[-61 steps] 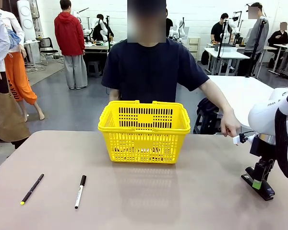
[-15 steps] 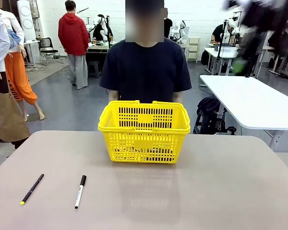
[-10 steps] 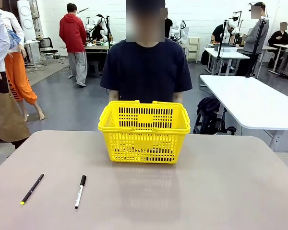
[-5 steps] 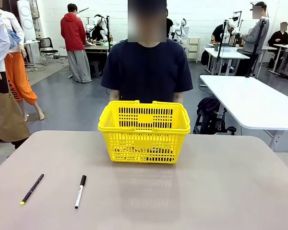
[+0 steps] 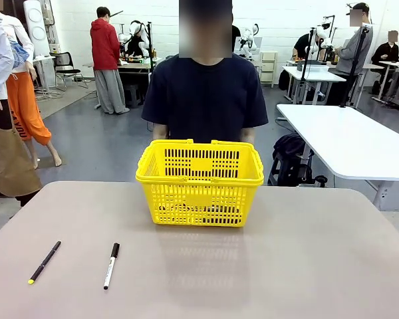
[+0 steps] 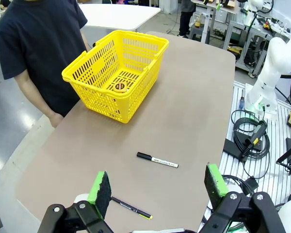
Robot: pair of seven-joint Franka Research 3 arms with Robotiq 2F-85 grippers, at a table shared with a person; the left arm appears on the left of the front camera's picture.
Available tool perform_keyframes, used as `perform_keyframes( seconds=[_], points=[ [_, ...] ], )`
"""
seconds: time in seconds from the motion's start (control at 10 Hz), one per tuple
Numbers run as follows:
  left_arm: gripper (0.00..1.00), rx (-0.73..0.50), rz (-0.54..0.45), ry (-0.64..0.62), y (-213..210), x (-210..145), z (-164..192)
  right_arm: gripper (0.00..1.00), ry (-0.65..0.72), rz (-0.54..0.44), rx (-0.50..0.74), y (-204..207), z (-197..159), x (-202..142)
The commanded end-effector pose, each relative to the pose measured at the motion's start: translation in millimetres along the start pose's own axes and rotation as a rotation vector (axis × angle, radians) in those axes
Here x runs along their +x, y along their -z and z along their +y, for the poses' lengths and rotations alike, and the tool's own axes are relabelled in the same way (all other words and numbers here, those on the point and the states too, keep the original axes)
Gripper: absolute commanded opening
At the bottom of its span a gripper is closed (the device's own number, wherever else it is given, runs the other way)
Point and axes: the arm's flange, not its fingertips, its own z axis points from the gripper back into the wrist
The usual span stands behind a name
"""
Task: Place the items the person wants into the basket.
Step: Pick up the item the person points to and place it in the Market Basket.
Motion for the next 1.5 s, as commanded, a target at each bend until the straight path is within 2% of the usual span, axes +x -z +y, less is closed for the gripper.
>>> perform_keyframes(
  seconds=[0.0, 0.3, 0.4, 0.6, 0.7, 0.8, 1.0, 1.2, 1.3, 1.4],
  points=[
    [1.00, -0.007, -0.017, 0.017, 0, -1, 1, 1.00, -0.218, -0.177, 0.216, -23, 3, -2],
    [1.00, -0.007, -0.017, 0.017, 0, -1, 1, 1.00, -0.191, -0.444, 0.280, -91, -16, -14],
    [1.00, -0.007, -0.017, 0.017, 0, -1, 1, 1.00, -0.181, -0.500, 0.259, -100, -29, -29],
    [1.00, -0.007, -0.017, 0.017, 0, -1, 1, 1.00, -0.191, -0.623, 0.315, -112, -54, -69],
    [1.00, -0.007, -0.017, 0.017, 0, -1, 1, 1.00, -0.244, -0.650, 0.326, -116, -59, -91],
    [1.00, -0.007, -0.017, 0.017, 0, -1, 1, 1.00, -0.286, -0.633, 0.381, -115, -60, -115],
    [1.00, -0.007, -0.017, 0.017, 0, -1, 1, 1.00, -0.327, -0.734, 0.380, -116, -62, -144],
    [1.00, -0.007, -0.017, 0.017, 0, -1, 1, 1.00, -0.264, -0.772, 0.297, -112, -58, -146],
    [1.00, -0.007, -0.017, 0.017, 0, -1, 1, 1.00, -0.306, -0.722, 0.367, -108, -50, -149],
    [1.00, -0.007, -0.017, 0.017, 0, -1, 1, 1.00, -0.306, -0.722, 0.367, -108, -50, -149]
  ],
)
